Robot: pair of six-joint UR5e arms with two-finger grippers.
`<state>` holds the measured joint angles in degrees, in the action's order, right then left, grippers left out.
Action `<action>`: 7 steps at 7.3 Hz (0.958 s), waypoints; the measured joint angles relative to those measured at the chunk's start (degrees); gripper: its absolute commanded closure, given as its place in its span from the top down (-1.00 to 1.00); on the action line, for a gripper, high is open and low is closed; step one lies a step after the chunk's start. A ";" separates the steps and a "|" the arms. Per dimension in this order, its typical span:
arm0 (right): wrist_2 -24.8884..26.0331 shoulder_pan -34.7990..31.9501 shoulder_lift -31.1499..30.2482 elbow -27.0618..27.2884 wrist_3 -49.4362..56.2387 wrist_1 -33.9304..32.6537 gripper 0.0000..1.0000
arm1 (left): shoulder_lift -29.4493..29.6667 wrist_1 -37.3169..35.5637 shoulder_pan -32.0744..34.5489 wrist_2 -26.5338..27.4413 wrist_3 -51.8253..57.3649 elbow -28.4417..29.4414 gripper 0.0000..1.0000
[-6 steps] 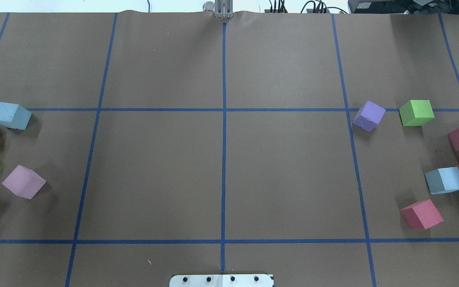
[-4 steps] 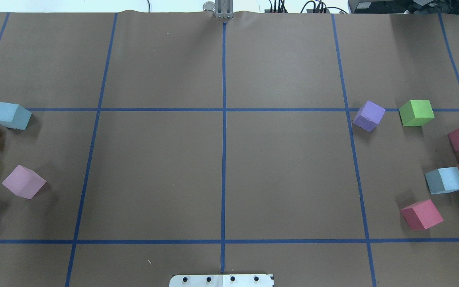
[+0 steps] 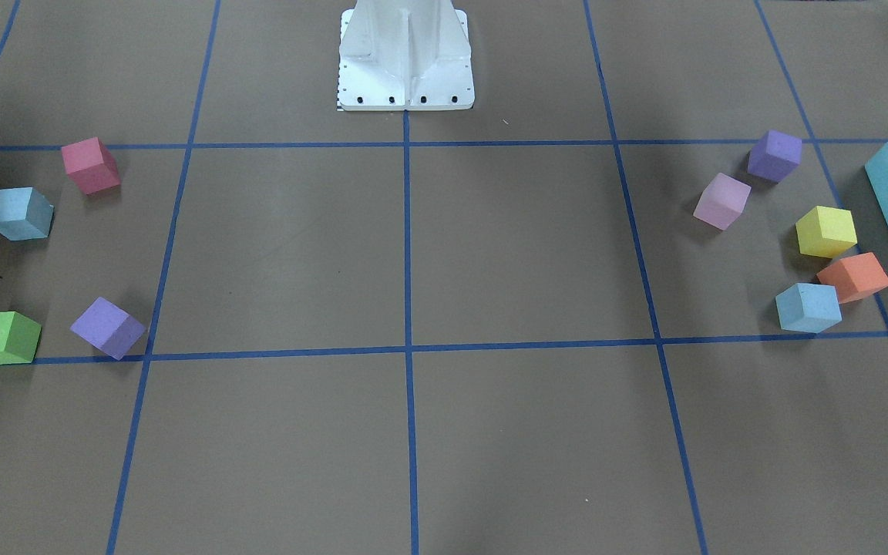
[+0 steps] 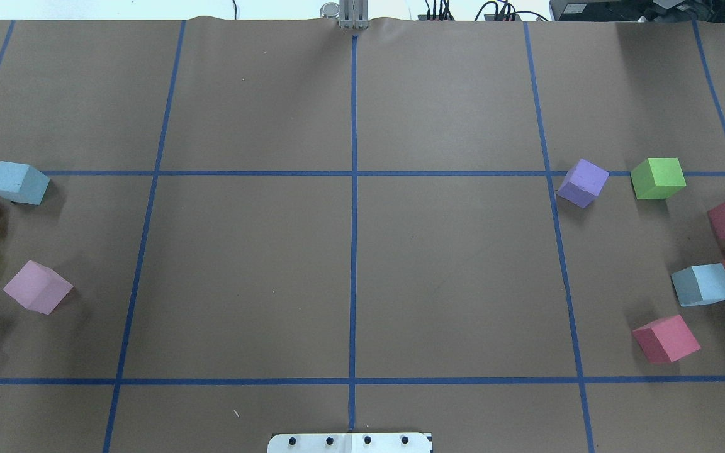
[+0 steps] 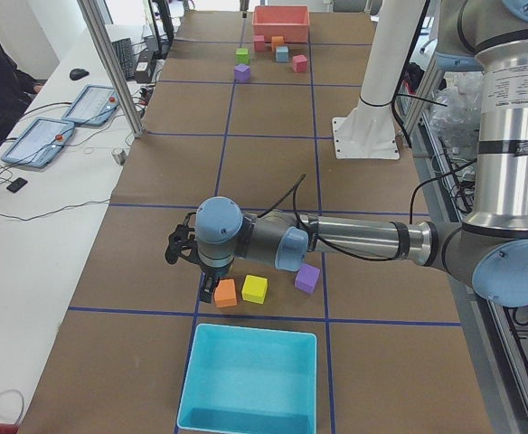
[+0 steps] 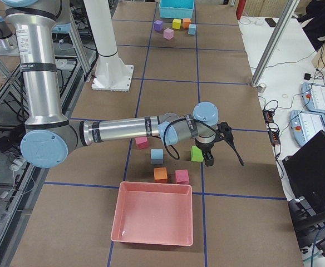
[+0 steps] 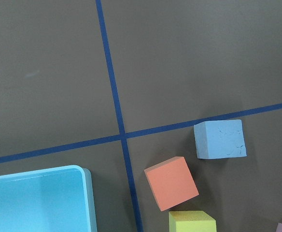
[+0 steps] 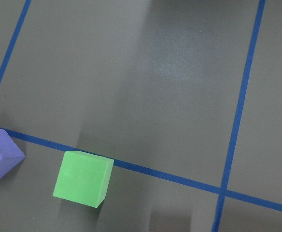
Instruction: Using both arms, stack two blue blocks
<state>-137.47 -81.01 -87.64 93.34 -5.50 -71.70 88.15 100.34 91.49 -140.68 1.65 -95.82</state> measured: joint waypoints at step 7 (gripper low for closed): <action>8.98 15.75 -8.02 6.97 -28.10 14.33 1.00 | -0.02 0.03 0.00 -0.10 -0.18 -0.62 0.96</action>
<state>-128.49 -65.25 -95.66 100.31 -33.59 -57.38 88.13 100.37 91.50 -140.77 1.46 -96.44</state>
